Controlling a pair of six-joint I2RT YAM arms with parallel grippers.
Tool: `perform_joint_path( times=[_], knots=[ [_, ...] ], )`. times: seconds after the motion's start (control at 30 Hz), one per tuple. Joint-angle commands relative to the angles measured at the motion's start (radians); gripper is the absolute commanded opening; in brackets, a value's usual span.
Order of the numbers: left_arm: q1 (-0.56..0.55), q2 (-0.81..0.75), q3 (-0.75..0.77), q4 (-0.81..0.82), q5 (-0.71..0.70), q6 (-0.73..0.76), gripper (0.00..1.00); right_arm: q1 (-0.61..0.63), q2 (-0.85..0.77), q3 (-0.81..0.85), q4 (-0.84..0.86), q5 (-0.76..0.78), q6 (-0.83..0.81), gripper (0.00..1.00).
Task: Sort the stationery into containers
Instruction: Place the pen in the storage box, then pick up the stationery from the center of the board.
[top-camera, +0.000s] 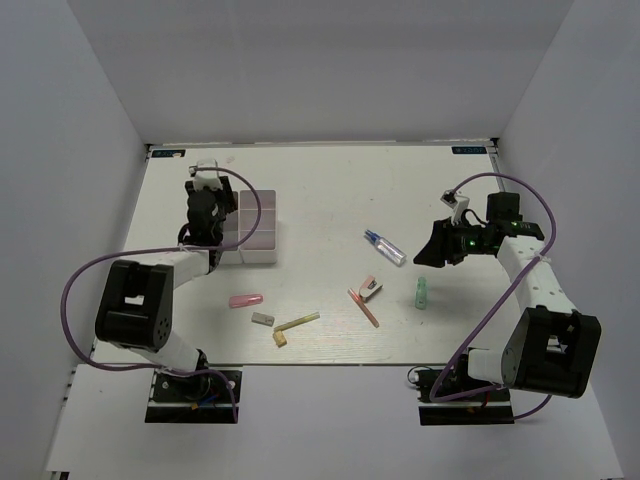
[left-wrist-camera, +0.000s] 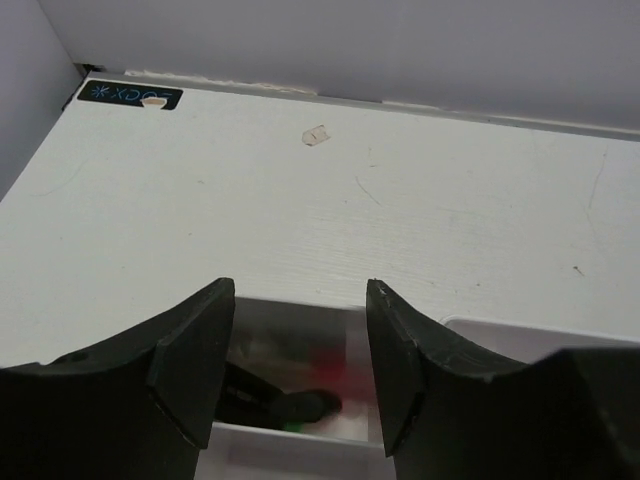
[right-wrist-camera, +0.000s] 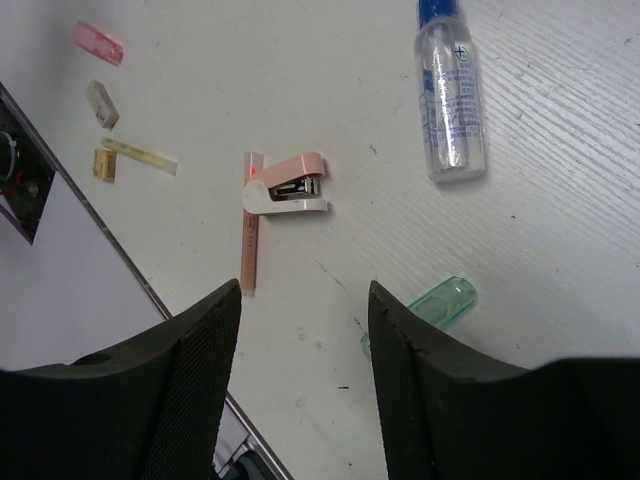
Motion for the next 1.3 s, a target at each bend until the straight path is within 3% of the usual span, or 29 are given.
perform_joint_path(
  times=[0.0, 0.1, 0.2, 0.3, 0.33, 0.4, 0.43, 0.47, 0.5, 0.53, 0.57, 0.6, 0.67, 0.7, 0.77, 0.9, 1.27],
  knots=[
    [0.005, -0.089, -0.001, -0.019, 0.008, -0.011, 0.66, -0.005, -0.006, 0.019, -0.017, -0.027, -0.015, 0.57],
    [0.004, -0.158, 0.028, -0.112, 0.068, -0.045, 0.74, 0.0, -0.008, 0.024, -0.012, -0.007, -0.009, 0.65],
    [-0.001, -0.242, 0.066, -0.203, 0.117, -0.088, 0.85, 0.023, 0.013, 0.044, 0.012, 0.057, -0.003, 0.66],
    [-0.013, -0.324, 0.174, -0.476, 0.185, -0.128, 0.84, 0.072, 0.117, 0.169, 0.003, 0.189, -0.053, 0.61],
    [-0.018, -0.333, 0.244, -0.728, 0.207, -0.16, 0.79, 0.083, 0.151, 0.202, 0.001, 0.215, -0.094, 0.61],
    [-0.016, -0.333, 0.438, -0.928, 0.32, -0.306, 0.43, 0.141, 0.324, 0.372, -0.073, 0.292, -0.122, 0.61],
    [-0.006, -0.301, 0.495, -1.214, 0.376, -0.322, 0.29, 0.155, 0.364, 0.421, -0.13, 0.31, -0.153, 0.63],
    [-0.007, -0.285, 0.584, -1.282, 0.485, -0.324, 0.22, 0.181, 0.448, 0.465, -0.161, 0.351, -0.157, 0.64],
    [-0.009, -0.267, 0.635, -1.345, 0.57, -0.318, 0.23, 0.208, 0.513, 0.583, -0.172, 0.391, -0.164, 0.66],
    [-0.028, -0.274, 0.636, -1.431, 0.618, -0.312, 0.33, 0.222, 0.567, 0.613, -0.183, 0.417, -0.177, 0.67],
    [-0.036, -0.314, 0.578, -1.47, 0.632, -0.291, 0.57, 0.265, 0.59, 0.689, -0.183, 0.492, -0.185, 0.7],
    [-0.045, -0.374, 0.541, -1.475, 0.632, -0.278, 0.72, 0.276, 0.607, 0.709, -0.183, 0.511, -0.191, 0.72],
    [-0.072, -0.441, 0.382, -1.454, 0.608, -0.238, 0.94, 0.311, 0.688, 0.783, -0.222, 0.563, -0.237, 0.73],
    [-0.072, -0.54, 0.343, -1.45, 0.579, -0.222, 1.0, 0.342, 0.755, 0.836, -0.256, 0.588, -0.252, 0.74],
    [-0.075, -0.599, 0.227, -1.443, 0.542, -0.205, 1.0, 0.36, 0.78, 0.909, -0.3, 0.623, -0.274, 0.74],
    [-0.076, -0.747, 0.142, -1.453, 0.513, -0.226, 1.0, 0.42, 0.814, 0.946, -0.305, 0.658, -0.291, 0.74],
    [-0.079, -0.894, -0.003, -1.476, 0.51, -0.249, 1.0, 0.535, 0.81, 0.754, -0.272, 0.76, -0.302, 0.74]
  ],
)
